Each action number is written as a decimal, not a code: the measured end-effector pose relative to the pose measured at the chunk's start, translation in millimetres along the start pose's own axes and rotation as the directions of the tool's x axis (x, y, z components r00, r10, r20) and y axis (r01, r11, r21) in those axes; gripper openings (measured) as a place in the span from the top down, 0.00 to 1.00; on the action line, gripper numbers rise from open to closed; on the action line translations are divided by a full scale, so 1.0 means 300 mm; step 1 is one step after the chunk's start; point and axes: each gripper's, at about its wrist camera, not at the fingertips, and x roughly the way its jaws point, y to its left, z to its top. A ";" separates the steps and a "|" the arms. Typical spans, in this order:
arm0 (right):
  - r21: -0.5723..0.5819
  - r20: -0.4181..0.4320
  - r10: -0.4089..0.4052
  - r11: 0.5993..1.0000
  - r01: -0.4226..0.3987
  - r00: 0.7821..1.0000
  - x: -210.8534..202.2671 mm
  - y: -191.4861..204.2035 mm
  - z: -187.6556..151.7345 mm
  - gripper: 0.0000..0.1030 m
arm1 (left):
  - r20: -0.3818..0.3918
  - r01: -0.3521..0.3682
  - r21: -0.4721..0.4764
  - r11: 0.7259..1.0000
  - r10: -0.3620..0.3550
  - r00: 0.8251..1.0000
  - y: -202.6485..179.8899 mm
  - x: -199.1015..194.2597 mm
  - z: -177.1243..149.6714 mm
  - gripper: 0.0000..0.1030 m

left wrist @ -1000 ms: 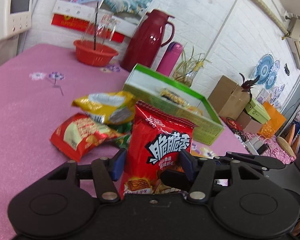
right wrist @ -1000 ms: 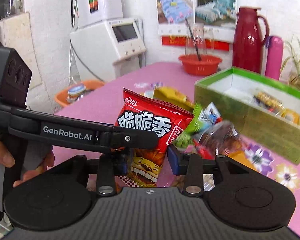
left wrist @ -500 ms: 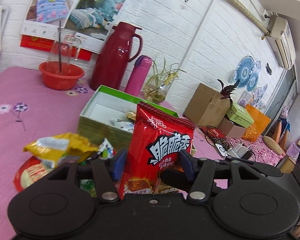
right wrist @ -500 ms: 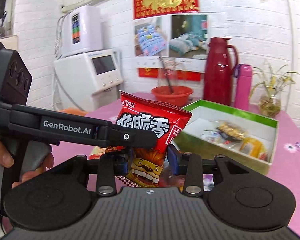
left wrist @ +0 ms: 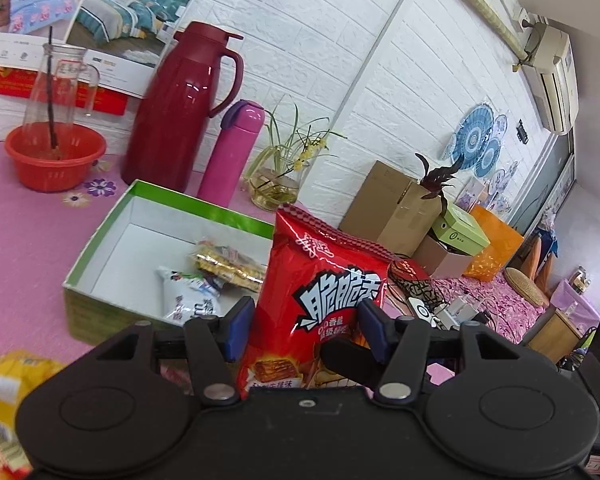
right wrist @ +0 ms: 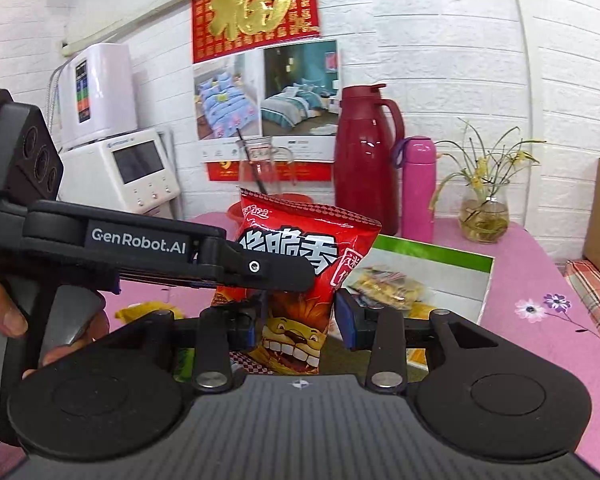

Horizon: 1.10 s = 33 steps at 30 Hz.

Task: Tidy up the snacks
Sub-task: 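Carry the red bag into the green box and open the left tool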

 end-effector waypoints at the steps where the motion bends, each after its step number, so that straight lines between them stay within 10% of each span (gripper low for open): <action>1: 0.000 0.000 -0.004 1.000 0.004 1.000 0.012 -0.012 0.004 0.37 | -0.004 0.006 -0.004 1.000 -0.006 1.000 0.006 0.020 0.012 0.46; 18: 0.048 -0.047 -0.026 0.998 0.029 0.999 0.280 -0.174 0.023 0.38 | -0.085 0.042 -0.132 0.990 -0.053 0.995 0.196 0.322 0.121 0.45; 20: 0.007 -0.061 -0.044 0.999 0.045 0.997 0.307 -0.163 0.011 0.33 | -0.095 0.014 -0.126 0.992 -0.026 0.995 0.205 0.332 0.120 0.37; 21: -0.017 -0.069 -0.070 0.997 0.069 0.995 0.317 -0.155 0.005 0.29 | -0.093 -0.005 -0.122 0.993 -0.006 0.996 0.206 0.334 0.117 0.08; 22: -0.043 -0.077 -0.104 0.994 0.101 0.992 0.324 -0.146 0.000 0.16 | -0.087 -0.026 -0.121 0.992 0.015 0.996 0.207 0.330 0.113 0.00; 33: -0.113 -0.025 -0.100 0.989 0.097 0.995 0.218 -0.053 0.011 0.09 | -0.043 -0.109 -0.122 0.986 0.105 0.994 0.176 0.196 0.124 0.00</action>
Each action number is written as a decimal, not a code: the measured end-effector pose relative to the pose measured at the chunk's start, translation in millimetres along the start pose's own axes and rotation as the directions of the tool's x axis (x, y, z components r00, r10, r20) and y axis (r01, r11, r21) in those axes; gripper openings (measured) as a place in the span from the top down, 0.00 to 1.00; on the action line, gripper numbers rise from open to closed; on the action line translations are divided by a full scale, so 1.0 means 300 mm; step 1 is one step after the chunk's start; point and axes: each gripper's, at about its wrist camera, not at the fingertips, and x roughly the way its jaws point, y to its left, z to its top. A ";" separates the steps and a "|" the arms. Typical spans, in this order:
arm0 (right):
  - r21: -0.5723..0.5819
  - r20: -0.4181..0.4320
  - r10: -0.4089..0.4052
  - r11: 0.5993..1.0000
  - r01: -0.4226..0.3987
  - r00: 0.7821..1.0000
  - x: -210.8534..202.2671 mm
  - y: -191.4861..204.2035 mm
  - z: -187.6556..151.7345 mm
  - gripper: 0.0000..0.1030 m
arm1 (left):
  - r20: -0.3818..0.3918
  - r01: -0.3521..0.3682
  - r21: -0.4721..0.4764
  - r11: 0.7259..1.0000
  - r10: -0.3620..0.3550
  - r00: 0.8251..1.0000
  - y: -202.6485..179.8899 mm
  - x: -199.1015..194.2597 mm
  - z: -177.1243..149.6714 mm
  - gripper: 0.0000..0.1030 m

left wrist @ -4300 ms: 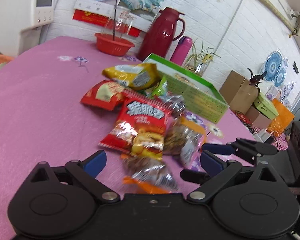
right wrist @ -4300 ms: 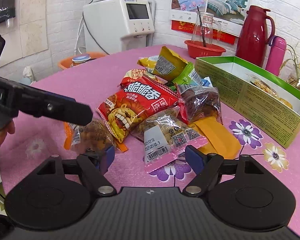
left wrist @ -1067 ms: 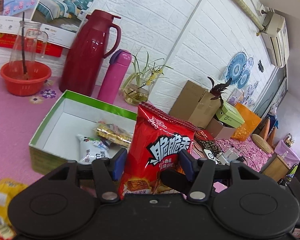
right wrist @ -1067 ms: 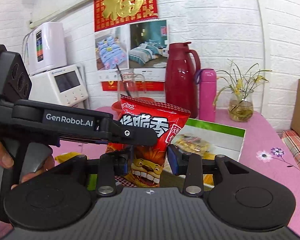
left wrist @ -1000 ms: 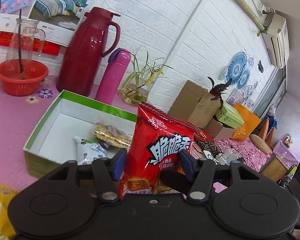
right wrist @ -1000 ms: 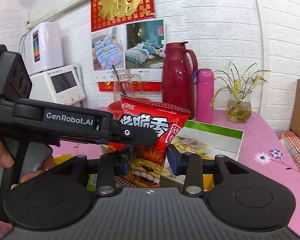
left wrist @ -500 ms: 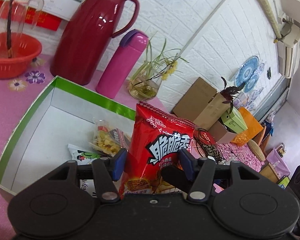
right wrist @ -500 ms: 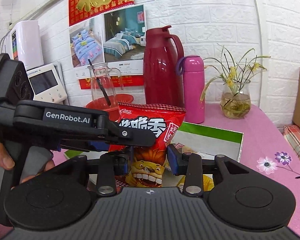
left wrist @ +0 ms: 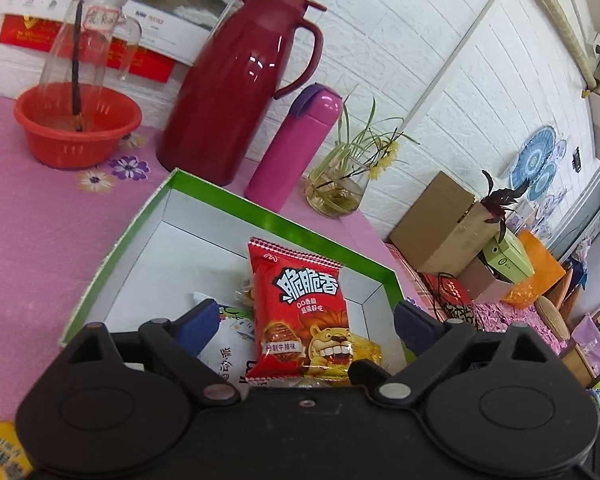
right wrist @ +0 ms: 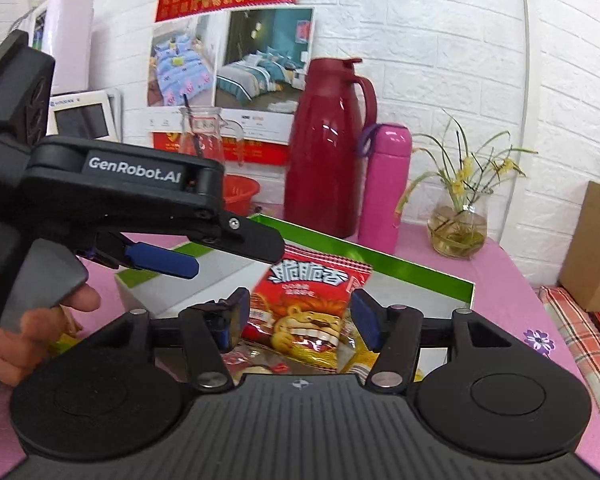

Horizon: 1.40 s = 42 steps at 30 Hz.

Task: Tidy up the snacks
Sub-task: 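Carry the red bag into the green box and open the left tool, then grasp the clear bread-roll packet with the left tool while right tool grasps another packet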

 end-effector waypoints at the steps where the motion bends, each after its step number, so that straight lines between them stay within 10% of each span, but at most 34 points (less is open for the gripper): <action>1: -0.001 0.003 0.011 1.000 -0.011 1.000 -0.017 0.009 0.002 0.07 | 0.006 -0.008 0.012 1.000 0.008 1.000 -0.012 -0.023 -0.004 0.00; 19: -0.116 -0.106 0.264 0.954 -0.276 0.959 -0.353 0.281 -0.157 0.00 | 0.035 -0.040 0.159 0.987 0.035 0.999 -0.085 -0.548 -0.349 0.00; 35: -0.160 -0.272 0.394 0.881 -0.445 0.878 -0.431 0.477 -0.302 0.00 | 0.023 -0.127 0.004 0.992 0.127 0.992 0.176 -0.816 -0.678 0.00; 42: -0.198 -0.256 0.314 0.909 -0.368 0.914 -0.419 0.458 -0.280 0.00 | 0.002 -0.087 0.004 0.996 0.087 0.996 0.159 -0.781 -0.718 0.00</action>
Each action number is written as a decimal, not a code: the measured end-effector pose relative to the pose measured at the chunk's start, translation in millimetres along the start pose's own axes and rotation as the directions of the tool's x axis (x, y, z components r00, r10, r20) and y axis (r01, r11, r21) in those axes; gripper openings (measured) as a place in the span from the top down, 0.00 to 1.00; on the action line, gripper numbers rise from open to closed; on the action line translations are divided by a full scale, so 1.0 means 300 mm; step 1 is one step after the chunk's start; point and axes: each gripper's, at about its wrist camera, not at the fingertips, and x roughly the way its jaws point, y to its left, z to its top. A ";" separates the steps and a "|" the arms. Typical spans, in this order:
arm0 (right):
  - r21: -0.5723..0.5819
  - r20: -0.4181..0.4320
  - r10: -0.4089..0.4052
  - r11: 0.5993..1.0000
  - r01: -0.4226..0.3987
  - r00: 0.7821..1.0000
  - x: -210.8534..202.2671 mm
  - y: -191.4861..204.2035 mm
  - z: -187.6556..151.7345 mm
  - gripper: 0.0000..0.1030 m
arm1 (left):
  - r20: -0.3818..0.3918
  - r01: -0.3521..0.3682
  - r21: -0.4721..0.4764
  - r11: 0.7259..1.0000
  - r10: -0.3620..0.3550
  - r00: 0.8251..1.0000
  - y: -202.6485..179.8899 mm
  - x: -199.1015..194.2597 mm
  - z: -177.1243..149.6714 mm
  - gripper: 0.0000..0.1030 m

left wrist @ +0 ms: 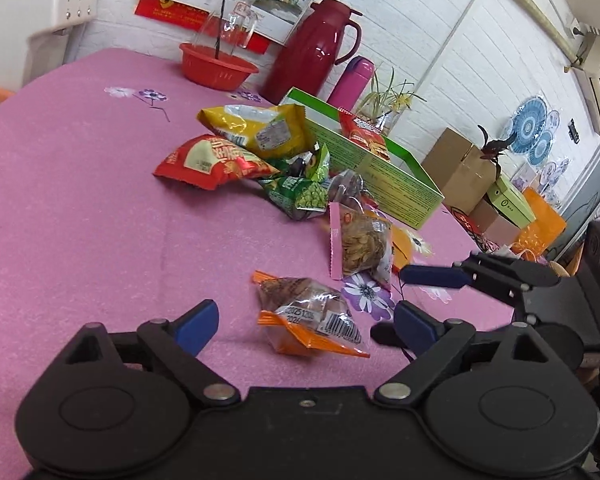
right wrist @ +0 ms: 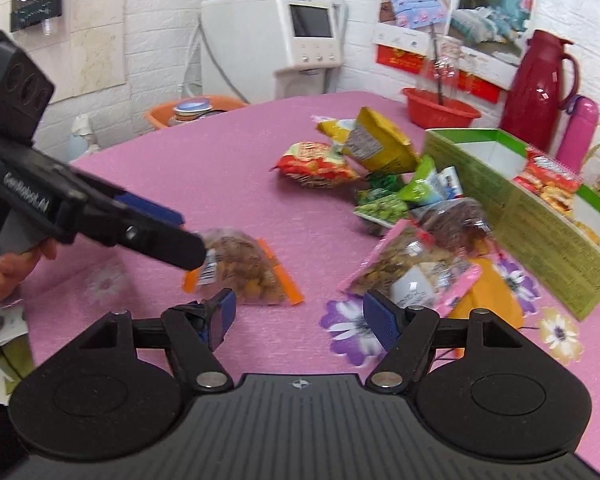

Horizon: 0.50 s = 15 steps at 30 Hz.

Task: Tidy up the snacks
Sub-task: 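Grasp the clear bread-roll packet with the left tool while right tool grasps another packet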

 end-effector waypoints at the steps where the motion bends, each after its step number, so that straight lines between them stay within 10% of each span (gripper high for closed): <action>1: 0.017 0.002 -0.024 1.000 0.024 1.000 0.002 -0.022 0.011 0.00 | 0.003 0.000 0.015 1.000 0.000 1.000 -0.010 0.008 -0.004 0.00; 12: -0.011 0.035 -0.132 0.991 0.132 0.991 0.128 -0.145 0.069 0.00 | -0.022 -0.024 0.092 0.995 0.026 0.999 -0.060 0.122 -0.027 0.00; 15: 0.048 0.013 -0.093 0.995 0.092 0.996 0.155 -0.184 0.082 0.00 | -0.018 -0.024 0.081 0.996 0.025 1.000 -0.054 0.129 -0.017 0.16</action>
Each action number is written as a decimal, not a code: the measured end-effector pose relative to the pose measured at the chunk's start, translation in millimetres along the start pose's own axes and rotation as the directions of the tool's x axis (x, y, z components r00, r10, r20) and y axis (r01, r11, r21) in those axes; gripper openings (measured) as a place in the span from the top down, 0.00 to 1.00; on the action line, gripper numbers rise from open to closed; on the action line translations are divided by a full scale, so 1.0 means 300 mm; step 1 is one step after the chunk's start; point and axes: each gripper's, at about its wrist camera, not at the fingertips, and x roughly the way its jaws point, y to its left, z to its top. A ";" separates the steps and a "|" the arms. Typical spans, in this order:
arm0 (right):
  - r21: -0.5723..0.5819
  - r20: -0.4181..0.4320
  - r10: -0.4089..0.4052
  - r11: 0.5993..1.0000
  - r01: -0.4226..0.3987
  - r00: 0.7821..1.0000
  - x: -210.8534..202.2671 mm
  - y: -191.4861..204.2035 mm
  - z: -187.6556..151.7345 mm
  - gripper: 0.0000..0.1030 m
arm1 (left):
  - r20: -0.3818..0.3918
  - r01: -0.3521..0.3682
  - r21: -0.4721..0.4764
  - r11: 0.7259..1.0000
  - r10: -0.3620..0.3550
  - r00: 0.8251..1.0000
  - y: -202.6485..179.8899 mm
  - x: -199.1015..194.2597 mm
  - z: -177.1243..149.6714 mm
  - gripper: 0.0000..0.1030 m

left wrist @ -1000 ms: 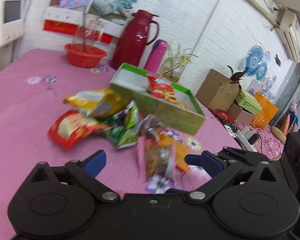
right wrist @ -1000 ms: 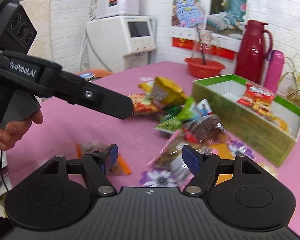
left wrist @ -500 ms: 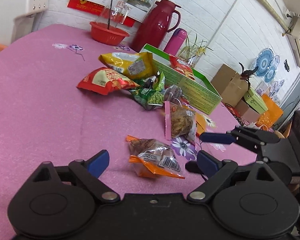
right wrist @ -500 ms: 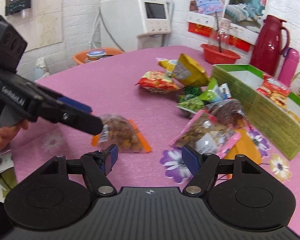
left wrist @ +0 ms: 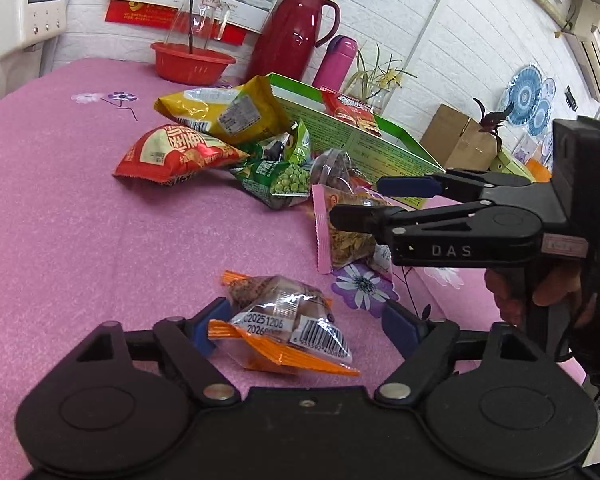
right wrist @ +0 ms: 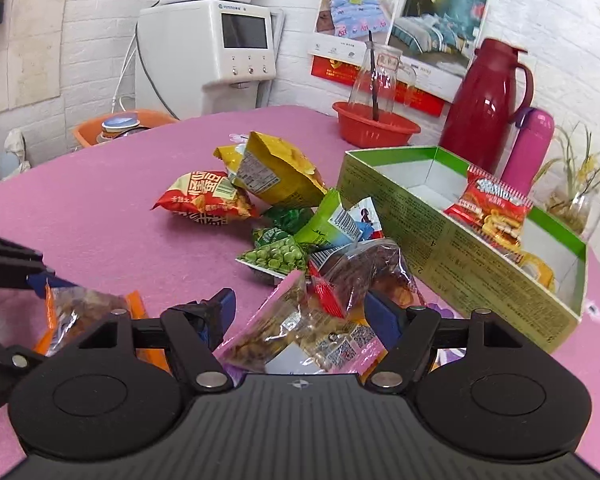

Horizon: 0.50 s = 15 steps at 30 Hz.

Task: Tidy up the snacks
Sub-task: 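Grasp the clear bread-roll packet with the left tool while right tool grasps another packet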

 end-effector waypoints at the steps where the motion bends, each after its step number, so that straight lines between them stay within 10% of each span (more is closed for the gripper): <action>1: 0.029 -0.011 0.013 1.000 -0.013 1.000 0.006 -0.011 0.000 0.00 | 0.003 -0.004 -0.004 1.000 0.004 1.000 0.004 0.002 0.003 0.32; 4: 0.087 -0.042 0.041 0.995 -0.037 0.998 0.002 -0.022 -0.013 0.00 | 0.010 0.001 -0.029 1.000 0.000 1.000 0.026 0.005 0.008 0.65; 15: -0.029 -0.116 0.082 0.996 -0.086 0.990 -0.078 0.075 -0.077 0.00 | 0.023 0.018 -0.068 0.998 -0.016 1.000 0.048 0.002 0.015 0.64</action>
